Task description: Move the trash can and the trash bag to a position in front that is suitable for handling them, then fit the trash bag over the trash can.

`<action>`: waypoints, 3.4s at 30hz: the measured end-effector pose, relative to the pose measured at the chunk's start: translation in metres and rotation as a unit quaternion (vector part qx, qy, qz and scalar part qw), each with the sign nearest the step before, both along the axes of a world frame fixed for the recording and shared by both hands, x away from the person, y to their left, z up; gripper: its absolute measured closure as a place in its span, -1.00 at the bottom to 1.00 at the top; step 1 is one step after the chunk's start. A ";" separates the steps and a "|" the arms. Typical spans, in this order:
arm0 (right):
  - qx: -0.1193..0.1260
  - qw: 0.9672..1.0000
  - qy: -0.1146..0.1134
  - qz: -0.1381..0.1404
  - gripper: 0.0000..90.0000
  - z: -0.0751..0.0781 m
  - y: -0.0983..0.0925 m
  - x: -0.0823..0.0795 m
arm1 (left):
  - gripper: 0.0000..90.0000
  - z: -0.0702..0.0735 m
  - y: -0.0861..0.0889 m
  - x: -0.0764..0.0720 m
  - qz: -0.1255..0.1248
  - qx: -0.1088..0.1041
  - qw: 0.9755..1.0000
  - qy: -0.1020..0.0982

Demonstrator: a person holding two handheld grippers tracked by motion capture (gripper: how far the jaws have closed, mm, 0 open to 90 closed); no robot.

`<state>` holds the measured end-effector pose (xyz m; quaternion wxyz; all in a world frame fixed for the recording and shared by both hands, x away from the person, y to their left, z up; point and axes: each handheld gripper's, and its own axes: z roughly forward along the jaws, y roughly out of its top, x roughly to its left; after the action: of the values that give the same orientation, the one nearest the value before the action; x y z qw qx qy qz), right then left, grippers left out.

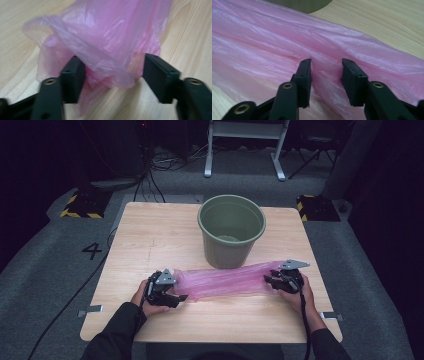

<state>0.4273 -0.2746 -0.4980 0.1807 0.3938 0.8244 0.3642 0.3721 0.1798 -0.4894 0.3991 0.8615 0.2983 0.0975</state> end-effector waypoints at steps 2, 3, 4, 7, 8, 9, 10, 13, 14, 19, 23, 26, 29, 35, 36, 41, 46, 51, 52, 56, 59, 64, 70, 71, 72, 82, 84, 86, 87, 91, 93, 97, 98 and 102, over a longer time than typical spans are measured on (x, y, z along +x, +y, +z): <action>0.002 1.000 0.002 0.003 0.51 0.000 -0.001 0.003 | -0.50 0.008 0.008 -0.002 0.019 -0.022 0.999 -0.015; 0.000 1.000 0.001 0.008 0.58 0.000 -0.001 0.005 | -0.54 0.012 0.014 -0.003 0.021 -0.041 0.999 -0.018; 0.003 1.000 -0.002 0.010 0.65 0.000 -0.002 0.007 | -0.55 0.016 0.020 -0.003 0.025 -0.050 0.998 -0.025; 0.003 1.000 0.002 0.007 0.83 0.001 -0.002 0.013 | -0.55 0.022 0.035 -0.003 0.054 -0.062 0.996 -0.038; 0.002 1.000 0.002 0.007 0.87 0.001 -0.002 0.015 | -0.55 0.021 0.041 0.000 0.078 -0.050 0.995 -0.042; 0.001 1.000 0.001 0.008 0.91 0.001 -0.002 0.017 | -0.54 0.020 0.046 0.003 0.091 -0.045 0.994 -0.042; -0.001 1.000 -0.001 0.010 0.94 0.000 -0.001 0.018 | -0.54 0.019 0.049 0.005 0.098 -0.046 0.993 -0.038; -0.013 1.000 -0.011 0.006 0.97 0.001 0.001 0.021 | -0.54 0.010 0.057 0.017 0.127 -0.016 0.991 -0.027; -0.016 1.000 -0.014 0.006 0.98 0.000 0.001 0.021 | -0.54 0.007 0.060 0.021 0.131 -0.014 0.991 -0.017; -0.020 0.999 -0.028 0.007 0.99 0.001 0.001 0.023 | -0.54 -0.001 0.058 0.025 0.120 0.004 0.993 0.003; -0.016 0.999 -0.036 0.008 1.00 0.001 -0.002 0.023 | -0.55 -0.006 0.062 0.026 0.124 0.006 0.992 0.013; -0.013 0.999 -0.045 0.009 1.00 0.004 -0.003 0.021 | -0.58 -0.010 0.063 0.028 0.128 0.020 0.991 0.021; -0.015 0.998 -0.057 0.014 1.00 0.007 -0.003 0.018 | -0.58 -0.012 0.063 0.027 0.127 0.021 0.992 0.013; -0.004 0.996 -0.089 0.017 1.00 0.017 -0.005 0.013 | -0.62 -0.014 0.059 0.025 0.126 0.042 0.991 -0.009; -0.002 0.995 -0.094 0.018 1.00 0.018 -0.005 0.012 | -0.63 -0.014 0.059 0.025 0.126 0.042 0.991 -0.007; -0.001 0.995 -0.098 0.032 0.99 0.022 -0.005 0.009 | -0.63 -0.014 0.059 0.025 0.126 0.043 0.991 -0.008; -0.016 0.995 -0.063 0.070 0.60 0.020 0.001 0.004 | -0.63 -0.014 0.059 0.025 0.128 0.043 0.991 -0.008; -0.016 0.996 -0.034 0.080 -0.05 0.023 -0.002 -0.002 | -0.63 -0.014 0.059 0.025 0.128 0.043 0.991 -0.008; -0.020 0.996 -0.027 0.084 -0.12 0.023 -0.003 -0.003 | -0.63 -0.014 0.059 0.025 0.128 0.042 0.991 -0.008; -0.033 0.995 -0.009 0.093 -0.51 0.018 -0.006 -0.010 | -0.63 -0.014 0.059 0.025 0.129 0.042 0.991 -0.009; -0.023 0.995 0.005 0.094 -0.60 0.011 -0.009 -0.011 | -0.63 -0.014 0.059 0.025 0.128 0.043 0.991 -0.008; -0.020 0.995 0.018 0.091 -0.58 0.001 -0.010 -0.005 | -0.63 -0.014 0.059 0.025 0.129 0.042 0.991 -0.009; -0.016 0.995 0.016 0.096 -0.52 -0.002 -0.010 -0.002 | -0.63 -0.014 0.059 0.025 0.128 0.042 0.991 -0.008; -0.014 0.995 0.014 0.097 -0.42 -0.001 -0.011 -0.002 | -0.63 -0.014 0.059 0.025 0.128 0.043 0.991 -0.008; -0.013 0.995 0.014 0.098 -0.35 -0.001 -0.011 -0.002 | -0.63 -0.014 0.059 0.025 0.129 0.042 0.991 -0.009; -0.008 0.997 0.001 0.079 0.65 0.001 -0.020 0.000 | -0.63 -0.014 0.059 0.025 0.129 0.042 0.991 -0.009; -0.018 0.997 -0.005 0.079 0.81 0.002 -0.020 0.000 | -0.63 -0.014 0.059 0.025 0.129 0.042 0.991 -0.009; -0.043 0.996 -0.018 0.076 0.92 0.004 -0.019 0.000 | -0.63 -0.014 0.058 0.025 0.130 0.041 0.991 -0.008; -0.048 0.996 -0.022 0.073 0.95 0.004 -0.019 0.000 | -0.63 -0.014 0.058 0.025 0.130 0.041 0.991 -0.008; -0.032 0.995 -0.055 0.073 0.98 0.012 -0.022 -0.005 | -0.64 -0.014 0.058 0.026 0.130 0.039 0.991 -0.007; -0.031 0.994 -0.076 0.073 0.98 0.018 -0.022 -0.008 | -0.64 -0.014 0.058 0.026 0.129 0.040 0.991 -0.007; -0.039 0.991 -0.109 0.069 0.98 0.030 -0.018 -0.014 | -0.64 -0.014 0.057 0.027 0.129 0.042 0.991 -0.004; -0.033 0.990 -0.120 0.068 0.98 0.035 -0.018 -0.016 | -0.64 -0.013 0.057 0.027 0.130 0.045 0.990 -0.006; -0.015 0.987 -0.148 0.069 0.98 0.053 -0.017 -0.021 | -0.57 -0.006 0.050 0.026 0.130 0.062 0.990 -0.009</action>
<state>0.4065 -0.2912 -0.4446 0.2807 0.2751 0.8194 0.4173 0.3984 0.2298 -0.4950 0.3314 0.8377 0.3973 0.1748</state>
